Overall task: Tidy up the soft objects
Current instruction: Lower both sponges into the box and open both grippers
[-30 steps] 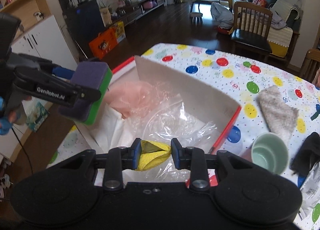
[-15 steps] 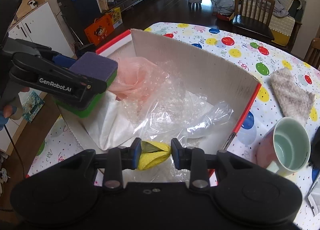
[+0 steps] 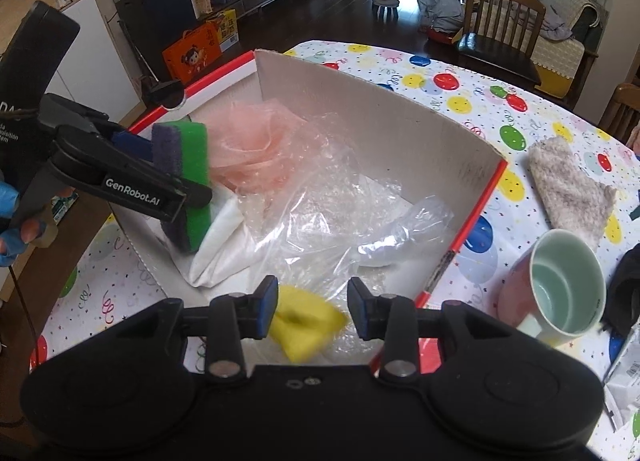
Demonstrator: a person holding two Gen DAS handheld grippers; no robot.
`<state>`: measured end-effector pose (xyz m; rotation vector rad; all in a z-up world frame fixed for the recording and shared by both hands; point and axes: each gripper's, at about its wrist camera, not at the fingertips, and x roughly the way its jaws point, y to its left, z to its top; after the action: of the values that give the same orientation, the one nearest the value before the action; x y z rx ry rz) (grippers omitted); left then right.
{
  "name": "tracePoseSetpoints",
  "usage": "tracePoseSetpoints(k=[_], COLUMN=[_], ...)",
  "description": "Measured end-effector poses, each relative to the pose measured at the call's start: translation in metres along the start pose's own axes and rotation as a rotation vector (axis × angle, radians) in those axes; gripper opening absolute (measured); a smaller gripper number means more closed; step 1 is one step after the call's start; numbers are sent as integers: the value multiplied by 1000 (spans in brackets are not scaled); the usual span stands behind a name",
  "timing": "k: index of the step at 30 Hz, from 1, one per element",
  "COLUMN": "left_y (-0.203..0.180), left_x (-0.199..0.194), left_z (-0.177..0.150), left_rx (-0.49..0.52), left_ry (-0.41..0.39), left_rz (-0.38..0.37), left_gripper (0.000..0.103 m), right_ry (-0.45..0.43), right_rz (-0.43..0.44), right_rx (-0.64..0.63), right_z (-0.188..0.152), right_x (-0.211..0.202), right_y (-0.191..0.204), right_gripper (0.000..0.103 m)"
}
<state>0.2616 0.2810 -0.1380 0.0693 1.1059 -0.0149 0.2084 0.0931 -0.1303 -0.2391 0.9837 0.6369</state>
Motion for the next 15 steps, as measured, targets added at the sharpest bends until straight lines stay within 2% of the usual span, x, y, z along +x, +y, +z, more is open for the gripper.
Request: tracePoseSetpoints(k=[5, 12, 15], left_y=[1, 9, 11], left_x=[-4, -18, -25], left_z=[-3, -11, -14], left_rx=[-13, -37, -50], left_ry=[-8, -23, -33], left_rz=[-6, -37, -41], left_gripper=[81, 81, 84], right_ry=[-24, -56, -75], right_rz=[1, 18, 25], right_rx=[7, 45, 59], right_z=[-2, -8, -10], right_x=[-8, -26, -36], right_y=[-3, -8, -9], right_gripper=[54, 62, 67])
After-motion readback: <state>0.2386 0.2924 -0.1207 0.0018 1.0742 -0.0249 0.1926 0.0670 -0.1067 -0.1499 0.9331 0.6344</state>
